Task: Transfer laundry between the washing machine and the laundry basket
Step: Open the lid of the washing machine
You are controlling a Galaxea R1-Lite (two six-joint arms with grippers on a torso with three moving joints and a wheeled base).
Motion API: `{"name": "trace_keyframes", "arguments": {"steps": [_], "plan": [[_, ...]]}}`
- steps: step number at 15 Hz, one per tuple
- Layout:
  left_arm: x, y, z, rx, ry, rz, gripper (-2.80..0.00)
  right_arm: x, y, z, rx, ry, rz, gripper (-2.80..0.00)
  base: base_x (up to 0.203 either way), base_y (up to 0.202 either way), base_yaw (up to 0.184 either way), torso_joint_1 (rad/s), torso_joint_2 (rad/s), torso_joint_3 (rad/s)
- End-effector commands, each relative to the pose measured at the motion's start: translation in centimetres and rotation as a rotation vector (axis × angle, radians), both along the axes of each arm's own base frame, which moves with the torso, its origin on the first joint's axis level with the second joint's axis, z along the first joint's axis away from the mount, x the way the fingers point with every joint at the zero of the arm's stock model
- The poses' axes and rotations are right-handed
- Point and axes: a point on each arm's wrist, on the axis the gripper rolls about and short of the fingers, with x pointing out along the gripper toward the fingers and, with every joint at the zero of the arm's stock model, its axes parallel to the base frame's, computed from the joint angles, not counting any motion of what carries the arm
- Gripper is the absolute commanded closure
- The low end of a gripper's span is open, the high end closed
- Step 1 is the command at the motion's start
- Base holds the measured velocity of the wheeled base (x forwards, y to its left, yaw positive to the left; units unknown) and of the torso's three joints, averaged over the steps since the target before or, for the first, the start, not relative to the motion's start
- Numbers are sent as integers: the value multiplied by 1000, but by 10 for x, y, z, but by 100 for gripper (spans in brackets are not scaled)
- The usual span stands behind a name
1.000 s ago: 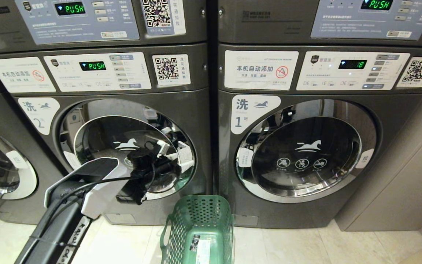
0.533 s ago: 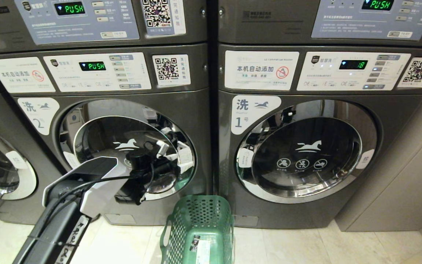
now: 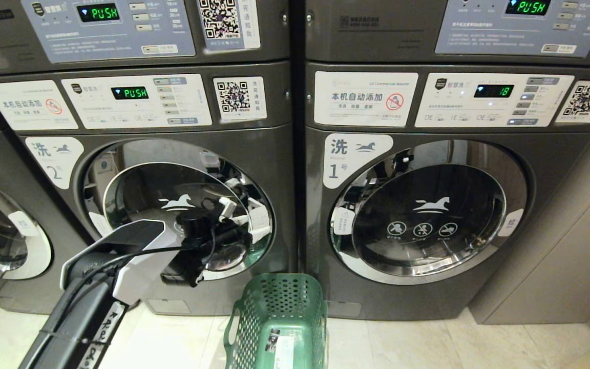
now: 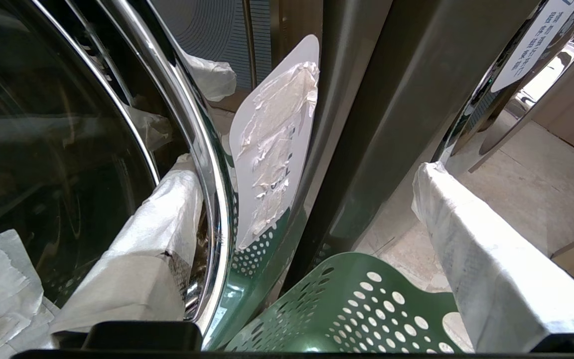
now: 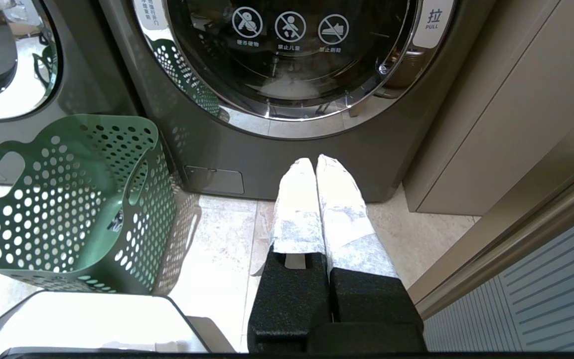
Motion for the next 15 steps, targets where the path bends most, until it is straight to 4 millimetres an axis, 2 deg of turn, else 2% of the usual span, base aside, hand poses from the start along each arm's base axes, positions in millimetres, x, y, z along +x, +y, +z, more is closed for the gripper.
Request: {"name": "trace_keyframes", "arguments": {"steps": [1, 5, 9, 15], "plan": [[-10, -32, -1, -2, -2, -71, -280, 0, 0, 0, -1, 3, 1, 0, 0, 0, 0, 0, 0, 0], [-12, -37, -1, -2, -2, -82, -280, 0, 0, 0, 0, 3, 1, 0, 0, 0, 0, 0, 0, 0], [-12, -51, -3, 14, -33, -93, -280, 0, 0, 0, -1, 3, 1, 0, 0, 0, 0, 0, 0, 0], [-11, -50, -2, 8, -22, -65, -280, 0, 0, 0, -1, 3, 1, 0, 0, 0, 0, 0, 0, 0]]}}
